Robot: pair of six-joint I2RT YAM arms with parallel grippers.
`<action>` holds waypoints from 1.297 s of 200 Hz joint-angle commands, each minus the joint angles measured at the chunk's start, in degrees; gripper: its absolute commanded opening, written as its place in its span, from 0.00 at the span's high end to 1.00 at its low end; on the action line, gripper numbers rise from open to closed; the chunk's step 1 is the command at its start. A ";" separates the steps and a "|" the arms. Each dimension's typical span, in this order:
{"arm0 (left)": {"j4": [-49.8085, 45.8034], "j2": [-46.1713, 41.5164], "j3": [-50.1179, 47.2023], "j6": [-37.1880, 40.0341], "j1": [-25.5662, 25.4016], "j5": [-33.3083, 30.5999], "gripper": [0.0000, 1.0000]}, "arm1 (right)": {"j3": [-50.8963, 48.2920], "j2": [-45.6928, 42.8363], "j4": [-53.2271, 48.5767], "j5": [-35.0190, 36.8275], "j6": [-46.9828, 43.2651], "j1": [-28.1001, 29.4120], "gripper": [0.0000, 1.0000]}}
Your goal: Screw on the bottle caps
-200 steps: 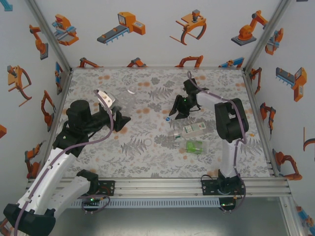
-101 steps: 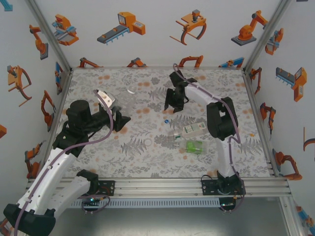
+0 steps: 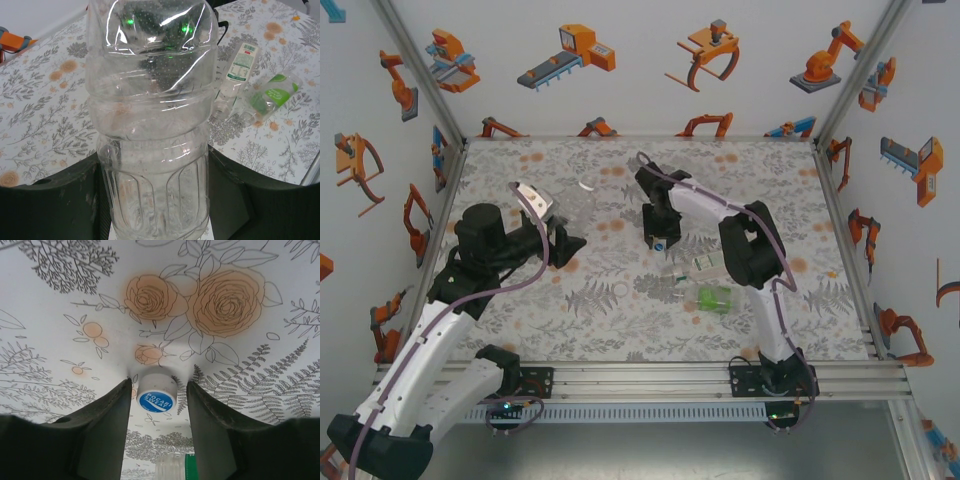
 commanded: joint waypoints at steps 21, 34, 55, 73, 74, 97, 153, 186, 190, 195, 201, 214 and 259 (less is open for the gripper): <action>1.77 -0.86 -0.74 -1.23 0.42 1.35 1.00 | -1.49 -0.80 -0.59 2.03 -0.42 1.03 0.58; 1.79 -0.91 -0.81 -1.23 0.42 1.36 1.00 | -1.41 -0.80 -0.59 1.95 -0.38 1.05 0.61; 1.89 -0.88 -0.83 -1.36 0.42 1.36 1.00 | -1.40 -0.80 -0.86 1.95 -0.22 1.09 0.62; 2.12 -0.86 -1.00 -1.49 0.43 1.36 1.00 | -1.41 -0.96 -0.94 1.93 -0.22 1.22 0.67; 2.16 -0.90 -1.01 -1.50 0.42 1.36 1.00 | -1.40 -0.97 -0.94 1.94 -0.19 1.27 0.67; 2.14 -0.66 -0.92 -1.50 0.47 1.53 1.00 | -1.19 -1.37 -1.12 2.02 -0.08 1.21 0.70; -5.57 2.53 2.06 6.50 0.49 4.72 1.00 | -5.88 -12.25 5.87 -2.73 -8.40 0.63 0.77; -11.32 5.45 4.96 14.09 0.33 7.60 1.00 | -14.65 -23.26 14.70 -13.18 -16.72 -1.75 0.79; -11.83 5.88 5.40 15.03 0.34 7.89 1.00 | -16.19 -24.93 16.37 -14.84 -17.84 -2.03 0.79; -12.52 6.26 5.77 16.22 0.27 8.26 1.00 | -18.28 -26.98 18.63 -16.93 -19.31 -2.45 0.79; -13.17 6.75 6.18 17.62 0.16 8.69 1.00 | -20.34 -29.35 20.91 -19.20 -20.77 -2.98 0.80; -14.62 7.89 6.98 20.58 -0.18 8.87 1.00 | -24.49 -34.13 26.35 -25.08 -23.35 -4.60 0.80; -17.81 12.68 10.19 29.98 -1.77 9.65 1.00 | -32.80 -46.67 38.84 -46.57 -35.63 -7.34 0.86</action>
